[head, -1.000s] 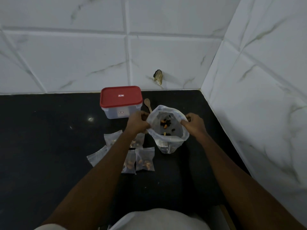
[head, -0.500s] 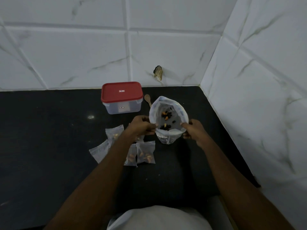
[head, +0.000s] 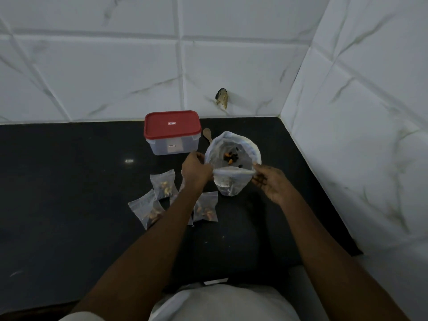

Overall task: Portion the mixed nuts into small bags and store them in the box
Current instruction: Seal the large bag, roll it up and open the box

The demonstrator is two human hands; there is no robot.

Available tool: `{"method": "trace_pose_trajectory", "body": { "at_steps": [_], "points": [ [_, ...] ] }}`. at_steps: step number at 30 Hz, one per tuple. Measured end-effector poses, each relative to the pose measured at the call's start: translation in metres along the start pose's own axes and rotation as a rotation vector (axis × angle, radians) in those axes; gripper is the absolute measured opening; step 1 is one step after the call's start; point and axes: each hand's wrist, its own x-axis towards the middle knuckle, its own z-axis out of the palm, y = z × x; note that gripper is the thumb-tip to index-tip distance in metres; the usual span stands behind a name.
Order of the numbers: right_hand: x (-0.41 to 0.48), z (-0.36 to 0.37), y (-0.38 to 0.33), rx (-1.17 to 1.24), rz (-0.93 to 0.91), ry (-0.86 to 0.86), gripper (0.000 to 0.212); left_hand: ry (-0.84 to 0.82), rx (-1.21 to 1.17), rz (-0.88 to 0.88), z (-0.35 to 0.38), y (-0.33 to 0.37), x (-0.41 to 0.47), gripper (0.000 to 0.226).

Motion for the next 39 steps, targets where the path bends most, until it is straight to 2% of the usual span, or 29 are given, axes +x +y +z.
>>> {"method": "trace_pose_trajectory", "body": {
  "at_steps": [3, 5, 7, 8, 9, 11, 13, 14, 16, 18, 20, 22, 24, 26, 29, 31, 33, 35, 39],
  "points": [
    [0.002, 0.009, 0.001, -0.130, -0.062, 0.127, 0.016, -0.026, 0.259, 0.217, 0.004, 0.007, -0.011, 0.034],
    [0.004, 0.012, -0.001, -0.186, -0.100, 0.209, 0.018, -0.131, 0.317, 0.201, 0.006, 0.010, -0.012, 0.032],
    [0.004, 0.010, -0.006, -0.174, -0.113, 0.219, 0.019, -0.271, 0.396, 0.134, 0.006, 0.014, -0.010, 0.020],
    [0.003, 0.008, -0.008, -0.174, -0.118, 0.206, 0.018, -0.304, 0.449, 0.125, 0.004, 0.014, -0.007, 0.022],
    [0.004, 0.005, -0.009, -0.189, -0.127, 0.189, 0.017, -0.304, 0.492, 0.137, 0.002, 0.016, -0.005, 0.033],
    [0.007, -0.001, -0.012, -0.246, -0.149, 0.157, 0.018, -0.187, 0.568, 0.206, -0.003, 0.018, 0.001, 0.048],
    [0.010, -0.006, -0.016, -0.344, -0.161, 0.085, 0.016, -0.105, 0.553, 0.285, -0.003, 0.020, 0.012, 0.045],
    [0.012, -0.009, -0.019, -0.417, -0.164, 0.021, 0.013, -0.121, 0.510, 0.318, -0.001, 0.021, 0.020, 0.044],
    [0.013, -0.012, -0.026, -0.561, -0.177, -0.150, 0.011, -0.216, 0.468, 0.328, 0.003, 0.030, 0.033, 0.060],
    [0.013, -0.013, -0.031, -0.624, -0.201, -0.247, 0.018, -0.342, 0.563, 0.290, 0.006, 0.036, 0.043, 0.068],
    [0.015, -0.016, -0.034, -0.662, -0.218, -0.181, 0.031, -0.399, 0.670, 0.290, 0.006, 0.036, 0.047, 0.051],
    [0.016, -0.019, -0.032, -0.749, -0.231, -0.053, 0.053, -0.341, 0.681, 0.329, 0.006, 0.029, 0.051, 0.028],
    [0.016, -0.021, -0.027, -0.941, -0.192, -0.061, 0.063, -0.257, 0.658, 0.367, 0.008, 0.021, 0.049, 0.016],
    [0.016, -0.023, -0.023, -1.060, -0.148, -0.089, 0.048, -0.205, 0.660, 0.398, 0.007, 0.018, 0.046, 0.017],
    [0.020, -0.033, -0.029, -1.011, -0.238, 0.104, 0.022, -0.172, 0.720, 0.371, -0.002, 0.018, 0.046, 0.018],
    [0.022, -0.039, -0.033, -0.955, -0.258, 0.150, 0.023, -0.188, 0.766, 0.354, -0.005, 0.017, 0.047, 0.017],
    [0.025, -0.041, -0.034, -1.033, -0.288, 0.164, 0.023, -0.184, 0.762, 0.362, -0.001, 0.015, 0.049, 0.017],
    [0.027, -0.041, -0.036, -1.145, -0.257, 0.111, 0.023, -0.216, 0.698, 0.340, 0.000, 0.015, 0.051, 0.019],
    [0.025, -0.040, -0.048, -1.231, -0.027, -0.270, 0.031, -0.420, 0.513, 0.265, -0.010, 0.021, 0.057, 0.037]
  ]
}}
